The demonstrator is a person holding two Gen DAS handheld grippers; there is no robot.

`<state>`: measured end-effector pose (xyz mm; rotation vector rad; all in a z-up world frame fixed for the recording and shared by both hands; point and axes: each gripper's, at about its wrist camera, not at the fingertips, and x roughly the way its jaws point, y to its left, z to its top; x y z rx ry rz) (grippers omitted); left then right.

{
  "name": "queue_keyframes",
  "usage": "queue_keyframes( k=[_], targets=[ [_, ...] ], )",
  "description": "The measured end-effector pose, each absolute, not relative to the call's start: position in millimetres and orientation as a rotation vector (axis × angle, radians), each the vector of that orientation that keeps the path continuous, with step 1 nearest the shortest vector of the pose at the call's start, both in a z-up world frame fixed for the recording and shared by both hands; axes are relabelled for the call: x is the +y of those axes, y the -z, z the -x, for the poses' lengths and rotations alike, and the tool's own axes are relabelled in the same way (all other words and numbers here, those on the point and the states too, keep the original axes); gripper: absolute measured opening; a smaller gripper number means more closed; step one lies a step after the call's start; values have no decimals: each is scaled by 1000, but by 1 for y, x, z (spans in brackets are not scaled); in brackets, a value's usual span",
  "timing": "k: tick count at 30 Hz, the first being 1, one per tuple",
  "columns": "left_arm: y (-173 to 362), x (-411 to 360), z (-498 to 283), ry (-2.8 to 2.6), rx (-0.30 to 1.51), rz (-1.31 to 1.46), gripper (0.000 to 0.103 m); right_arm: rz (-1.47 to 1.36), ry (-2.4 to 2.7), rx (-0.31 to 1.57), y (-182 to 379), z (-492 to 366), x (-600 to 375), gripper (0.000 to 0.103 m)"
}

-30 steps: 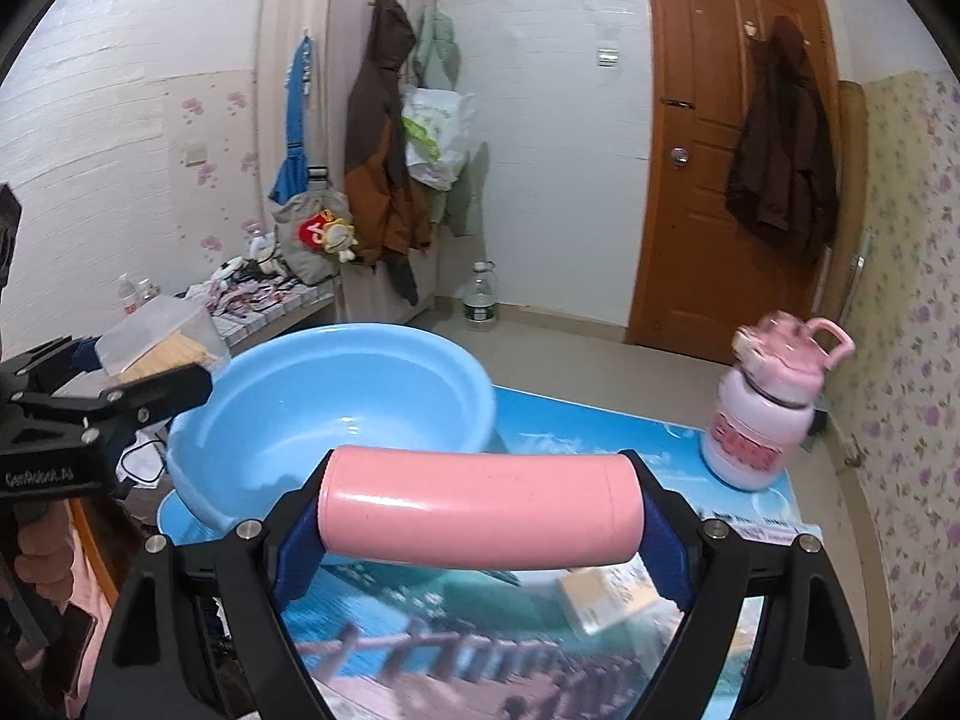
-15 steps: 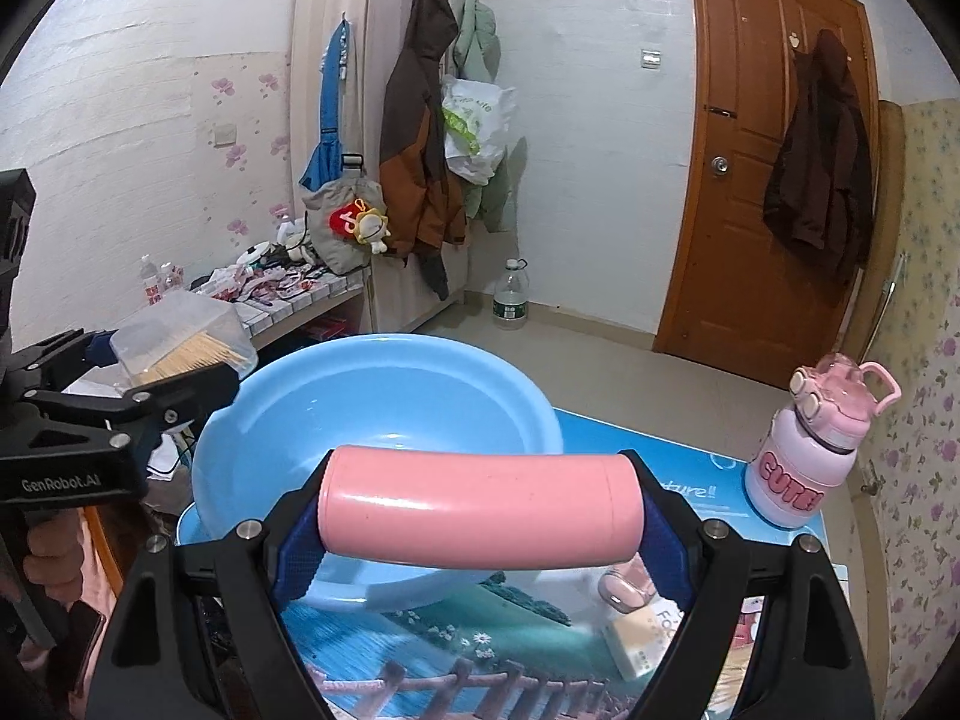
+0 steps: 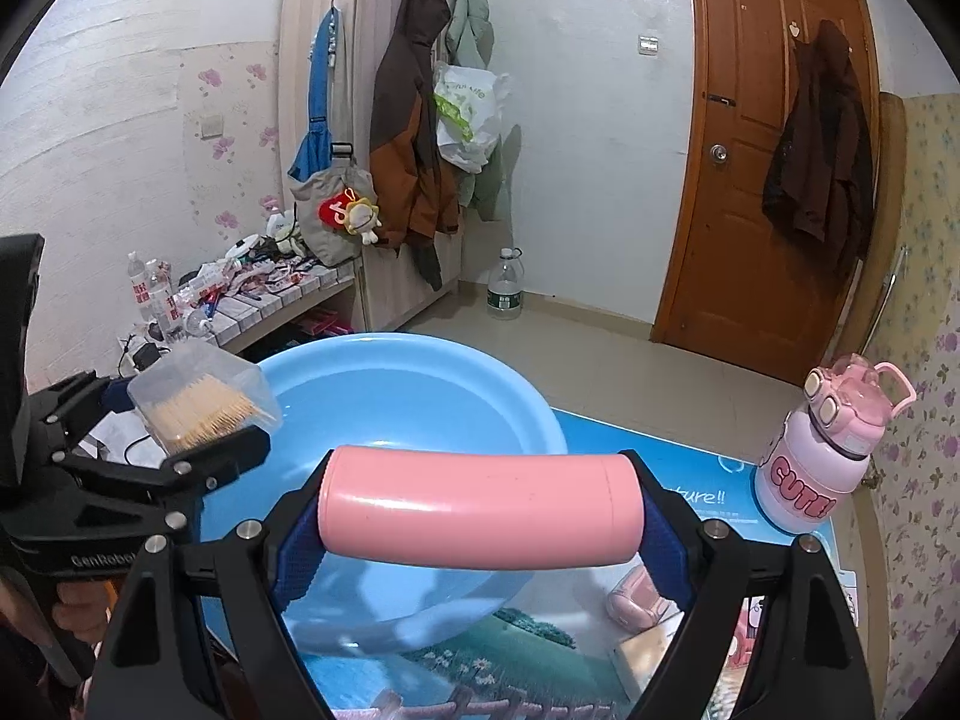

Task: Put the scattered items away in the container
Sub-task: 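Carry the toothpick box over the blue basin with the left gripper while the right holds the pink case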

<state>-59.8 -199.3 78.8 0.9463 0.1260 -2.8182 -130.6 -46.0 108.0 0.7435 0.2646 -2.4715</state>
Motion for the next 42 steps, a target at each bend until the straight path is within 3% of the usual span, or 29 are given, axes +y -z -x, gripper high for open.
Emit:
queue_keyframes(
  k=[42],
  targets=[
    [-29,-180,106,2721,25,-1283,93,-810,2495,251,-83,158,-54,88]
  ],
)
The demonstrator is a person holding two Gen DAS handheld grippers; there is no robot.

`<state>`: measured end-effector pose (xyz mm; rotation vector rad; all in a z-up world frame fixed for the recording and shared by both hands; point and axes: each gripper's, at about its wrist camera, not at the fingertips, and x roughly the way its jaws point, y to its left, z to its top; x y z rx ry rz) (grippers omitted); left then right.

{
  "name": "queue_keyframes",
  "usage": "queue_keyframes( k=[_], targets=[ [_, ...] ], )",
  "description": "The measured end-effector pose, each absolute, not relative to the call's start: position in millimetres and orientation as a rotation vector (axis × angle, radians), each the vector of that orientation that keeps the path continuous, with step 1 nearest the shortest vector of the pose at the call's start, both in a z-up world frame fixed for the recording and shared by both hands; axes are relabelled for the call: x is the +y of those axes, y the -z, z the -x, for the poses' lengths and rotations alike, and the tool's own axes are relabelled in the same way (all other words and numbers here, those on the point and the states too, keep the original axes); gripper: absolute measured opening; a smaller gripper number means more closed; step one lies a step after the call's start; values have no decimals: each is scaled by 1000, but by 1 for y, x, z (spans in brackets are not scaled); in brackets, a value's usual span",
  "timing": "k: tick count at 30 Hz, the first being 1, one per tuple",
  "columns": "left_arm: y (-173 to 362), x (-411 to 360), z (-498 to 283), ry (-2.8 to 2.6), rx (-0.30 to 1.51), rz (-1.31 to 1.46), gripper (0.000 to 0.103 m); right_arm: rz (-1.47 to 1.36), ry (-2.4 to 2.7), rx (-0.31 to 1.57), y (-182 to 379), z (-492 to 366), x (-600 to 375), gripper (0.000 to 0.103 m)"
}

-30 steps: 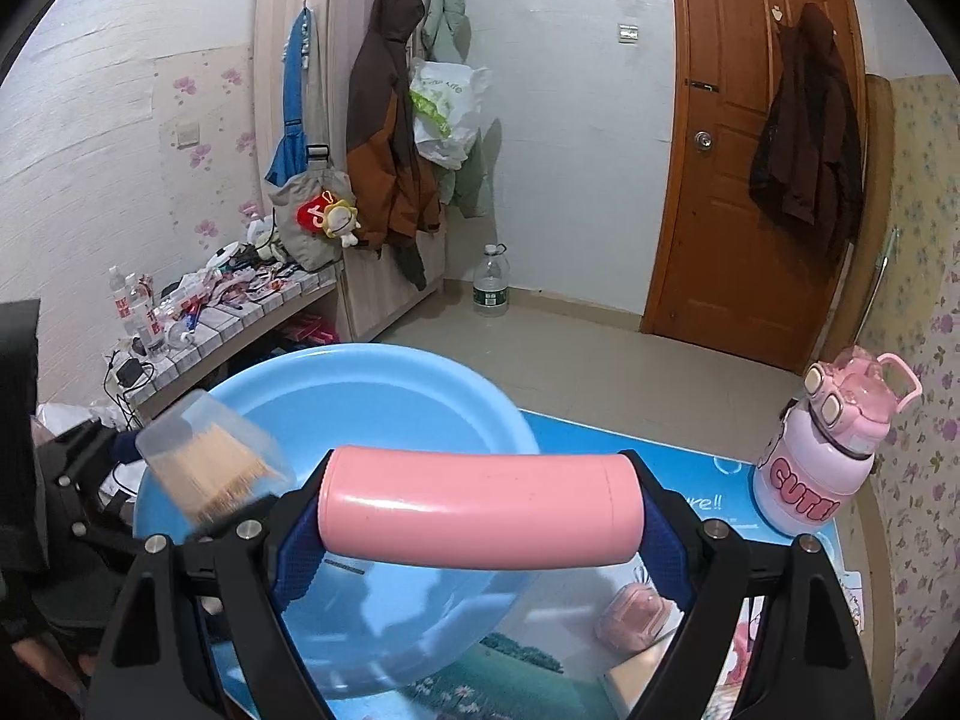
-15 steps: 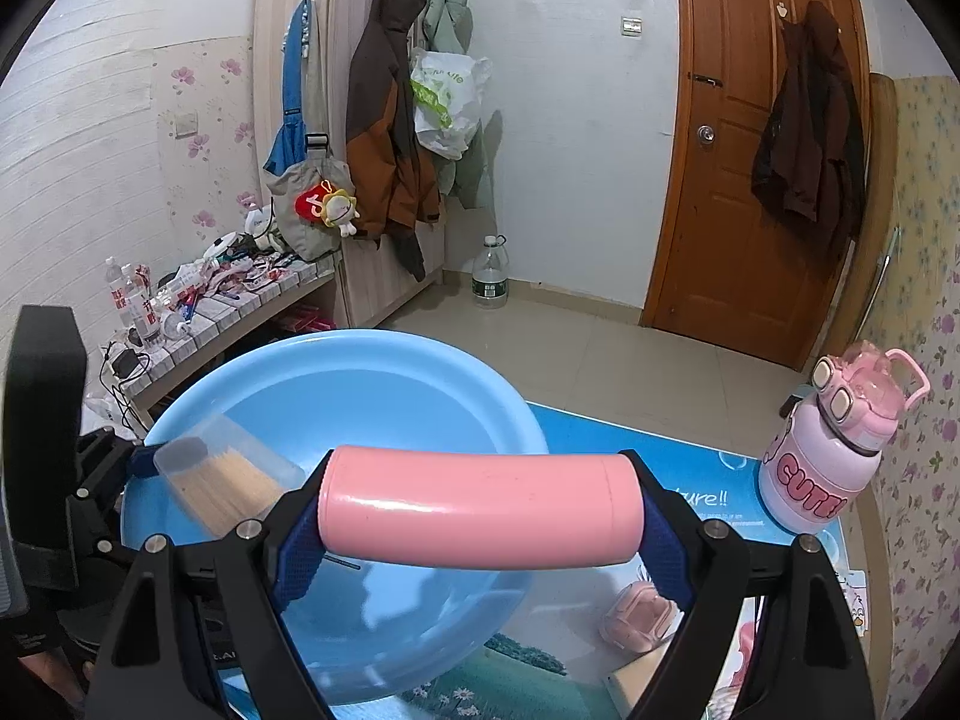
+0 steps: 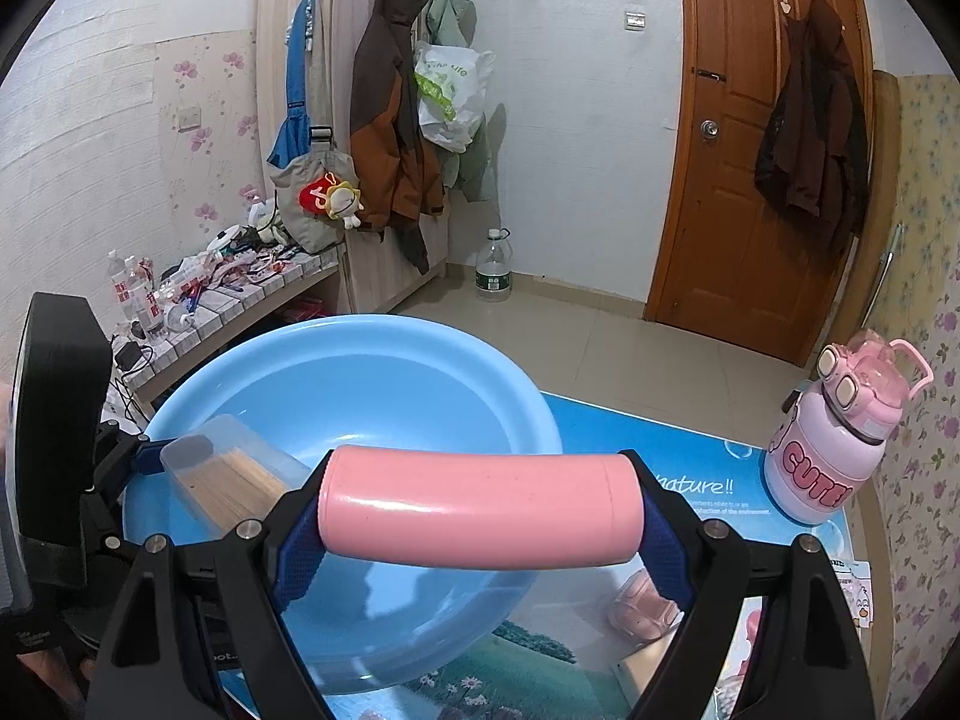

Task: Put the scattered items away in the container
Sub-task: 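Carry the toothpick box over the blue basin with the left gripper while the right holds the pink case, then open the left gripper to drop the toothpick box into the basin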

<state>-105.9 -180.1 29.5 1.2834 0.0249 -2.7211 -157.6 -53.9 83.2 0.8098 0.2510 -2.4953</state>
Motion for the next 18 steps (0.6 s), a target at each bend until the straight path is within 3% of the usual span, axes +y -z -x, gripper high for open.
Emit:
queue_keyframes(
  k=[18],
  targets=[
    [-31,-182,105,2709,-8,-1267,97,-813,2495,254,-81,152,-53,88]
  ],
)
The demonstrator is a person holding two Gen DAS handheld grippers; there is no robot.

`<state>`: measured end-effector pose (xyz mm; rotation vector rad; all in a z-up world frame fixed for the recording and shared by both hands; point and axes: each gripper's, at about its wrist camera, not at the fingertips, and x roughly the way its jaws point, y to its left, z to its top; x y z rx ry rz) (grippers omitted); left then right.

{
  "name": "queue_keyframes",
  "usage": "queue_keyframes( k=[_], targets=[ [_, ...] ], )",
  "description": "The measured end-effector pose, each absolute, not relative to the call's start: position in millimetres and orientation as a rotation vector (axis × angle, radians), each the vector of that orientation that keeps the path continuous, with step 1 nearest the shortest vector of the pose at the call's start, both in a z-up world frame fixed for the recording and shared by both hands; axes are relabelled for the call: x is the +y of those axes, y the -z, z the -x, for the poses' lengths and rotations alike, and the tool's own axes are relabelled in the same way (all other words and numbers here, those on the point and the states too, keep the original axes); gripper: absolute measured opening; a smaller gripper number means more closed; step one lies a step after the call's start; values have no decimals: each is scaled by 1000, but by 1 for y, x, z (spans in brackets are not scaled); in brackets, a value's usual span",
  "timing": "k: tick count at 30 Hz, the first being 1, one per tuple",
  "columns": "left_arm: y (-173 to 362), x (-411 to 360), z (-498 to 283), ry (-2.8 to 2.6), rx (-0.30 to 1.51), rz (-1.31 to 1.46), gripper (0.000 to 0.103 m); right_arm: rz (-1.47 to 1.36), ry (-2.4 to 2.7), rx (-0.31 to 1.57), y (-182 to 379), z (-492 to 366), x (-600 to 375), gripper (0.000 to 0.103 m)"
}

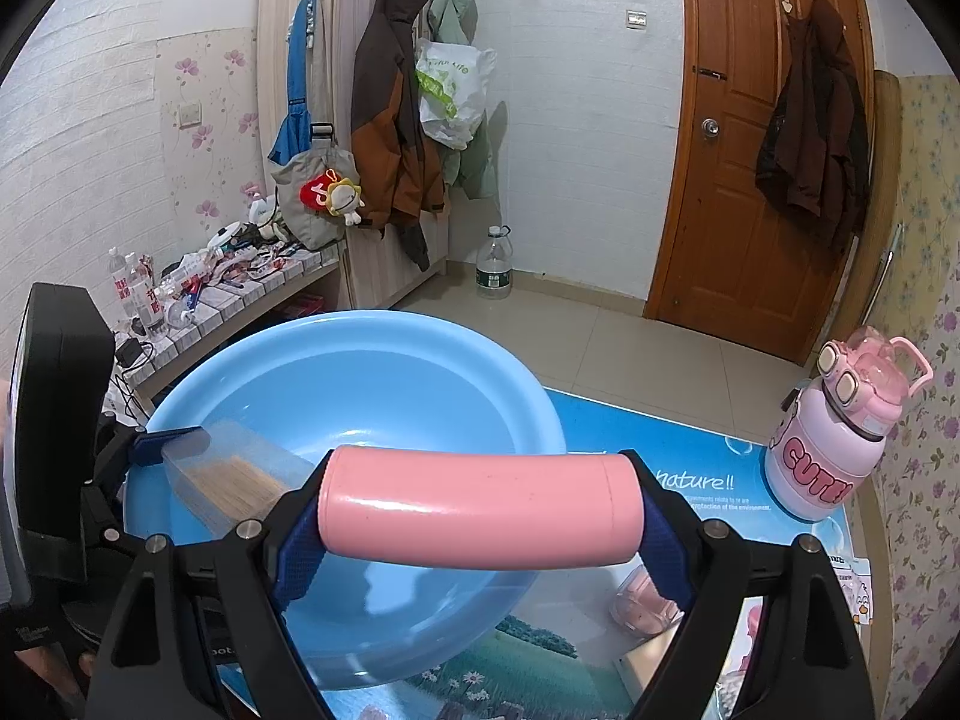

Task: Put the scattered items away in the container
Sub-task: 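Open the left gripper to drop the toothpick box into the basin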

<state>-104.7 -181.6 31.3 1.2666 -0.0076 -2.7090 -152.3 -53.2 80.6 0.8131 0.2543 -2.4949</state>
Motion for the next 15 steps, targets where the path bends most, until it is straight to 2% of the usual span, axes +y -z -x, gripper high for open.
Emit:
queue_keyframes(
  k=[15],
  targets=[
    [-51,-184,89,2740,-18,-1163,99,-814,2495,255,-83,153,-54,88]
  ],
)
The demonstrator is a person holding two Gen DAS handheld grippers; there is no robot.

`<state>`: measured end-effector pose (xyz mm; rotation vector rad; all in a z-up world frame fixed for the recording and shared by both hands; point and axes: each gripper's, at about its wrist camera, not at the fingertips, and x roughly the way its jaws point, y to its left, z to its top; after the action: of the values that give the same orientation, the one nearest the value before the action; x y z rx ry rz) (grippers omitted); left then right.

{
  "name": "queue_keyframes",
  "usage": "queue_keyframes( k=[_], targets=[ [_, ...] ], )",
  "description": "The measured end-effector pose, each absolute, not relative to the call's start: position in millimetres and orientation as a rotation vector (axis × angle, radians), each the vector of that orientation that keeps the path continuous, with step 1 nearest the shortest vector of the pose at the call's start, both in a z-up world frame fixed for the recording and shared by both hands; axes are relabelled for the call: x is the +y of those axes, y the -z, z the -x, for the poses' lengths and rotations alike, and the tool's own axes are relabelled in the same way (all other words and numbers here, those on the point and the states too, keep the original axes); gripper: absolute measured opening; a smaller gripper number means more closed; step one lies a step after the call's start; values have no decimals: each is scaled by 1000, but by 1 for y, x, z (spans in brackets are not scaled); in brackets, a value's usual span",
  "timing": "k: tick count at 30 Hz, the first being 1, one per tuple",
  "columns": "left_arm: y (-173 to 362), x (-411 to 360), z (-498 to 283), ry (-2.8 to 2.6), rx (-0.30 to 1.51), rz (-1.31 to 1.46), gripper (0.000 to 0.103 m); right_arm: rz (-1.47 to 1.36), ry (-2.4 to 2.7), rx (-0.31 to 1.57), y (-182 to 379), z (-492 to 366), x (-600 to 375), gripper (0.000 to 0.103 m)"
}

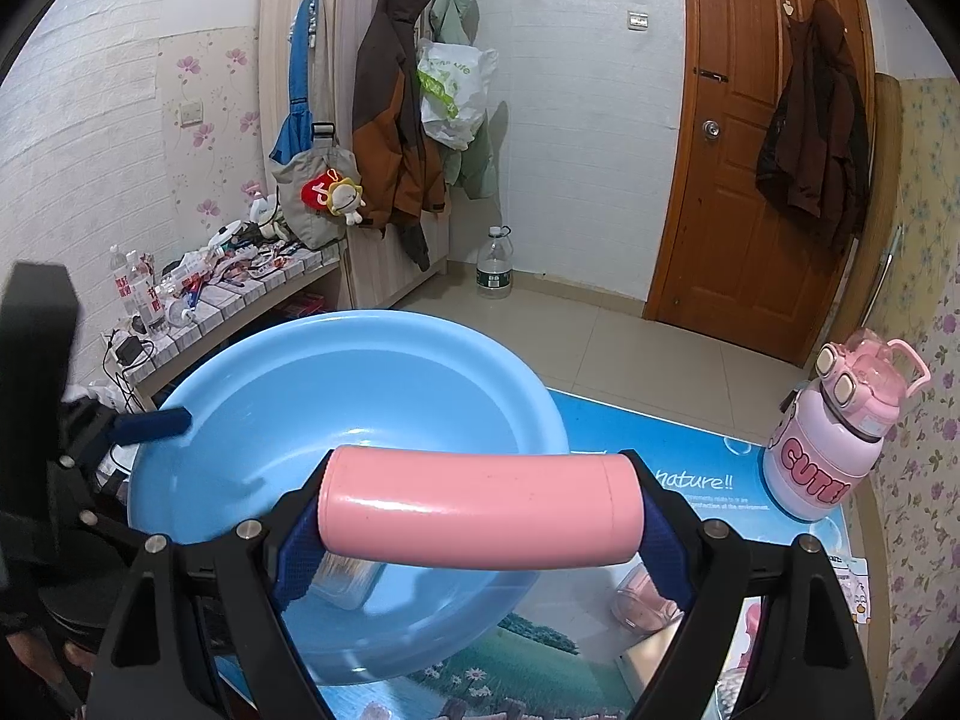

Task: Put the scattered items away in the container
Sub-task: 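Open the left gripper to drop the toothpick box into the basin, then lower the pink case into the basin and open the right gripper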

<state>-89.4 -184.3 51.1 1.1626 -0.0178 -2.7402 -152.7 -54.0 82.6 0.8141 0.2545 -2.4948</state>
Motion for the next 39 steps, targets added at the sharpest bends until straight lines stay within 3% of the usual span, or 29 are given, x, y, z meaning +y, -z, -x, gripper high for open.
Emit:
queue_keyframes(
  k=[5,20,39],
  targets=[
    [-68,-193,82,2713,-56,-1069,100,-818,2492,239,-81,150,-51,88],
    [-60,-251,54,2580,78,-1040,101,-846,2465,284,-73,144,-55,88],
    [-57,-256,56,2641,134,-1033,101,-1040,2306,499,-34,155,-106,88]
  ],
)
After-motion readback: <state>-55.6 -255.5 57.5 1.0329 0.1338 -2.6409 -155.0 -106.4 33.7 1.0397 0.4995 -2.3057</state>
